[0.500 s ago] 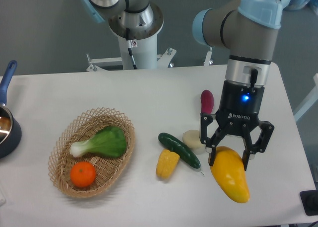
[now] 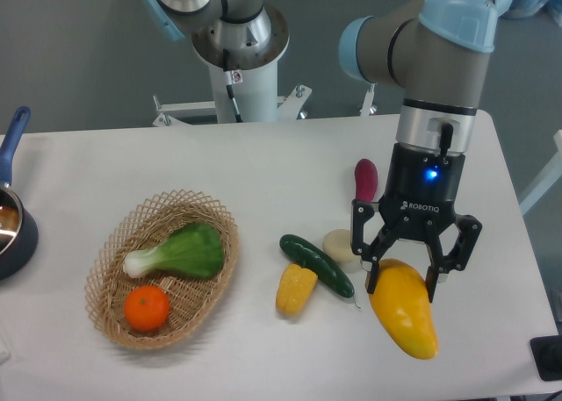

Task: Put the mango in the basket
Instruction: 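Lift the mango and carry it over the wicker basket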

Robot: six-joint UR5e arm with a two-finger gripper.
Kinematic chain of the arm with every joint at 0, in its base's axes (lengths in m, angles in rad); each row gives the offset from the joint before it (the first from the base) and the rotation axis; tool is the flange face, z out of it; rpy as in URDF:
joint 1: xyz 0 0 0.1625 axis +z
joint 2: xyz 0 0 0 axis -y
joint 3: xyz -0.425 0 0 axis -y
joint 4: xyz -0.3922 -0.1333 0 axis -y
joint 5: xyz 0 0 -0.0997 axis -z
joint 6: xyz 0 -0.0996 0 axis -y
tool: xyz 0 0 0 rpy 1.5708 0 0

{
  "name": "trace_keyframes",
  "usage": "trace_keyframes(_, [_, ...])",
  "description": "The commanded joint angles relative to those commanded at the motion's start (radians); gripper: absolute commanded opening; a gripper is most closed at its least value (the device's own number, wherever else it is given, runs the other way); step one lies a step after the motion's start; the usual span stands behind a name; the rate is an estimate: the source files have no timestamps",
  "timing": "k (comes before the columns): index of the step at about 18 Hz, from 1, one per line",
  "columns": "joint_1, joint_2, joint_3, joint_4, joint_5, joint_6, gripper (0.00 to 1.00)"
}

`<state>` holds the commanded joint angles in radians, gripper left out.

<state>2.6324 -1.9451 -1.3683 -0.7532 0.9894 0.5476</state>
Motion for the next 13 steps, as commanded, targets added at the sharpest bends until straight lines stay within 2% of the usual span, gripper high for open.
trace_keyframes(5, [-0.034,0.049,-0.075,-0.005,0.014,-0.006,0.34])
trace_keyframes(6, [-0.05,0.067,-0.116,-0.005,0.034,-0.006,0.34])
trace_keyframes(10, [-0.138,0.112,-0.211,-0.006,0.141,-0.005,0.34])
trace_keyframes(13, [-0.201,0.118,-0.255,-0.006,0.204,0.008,0.34])
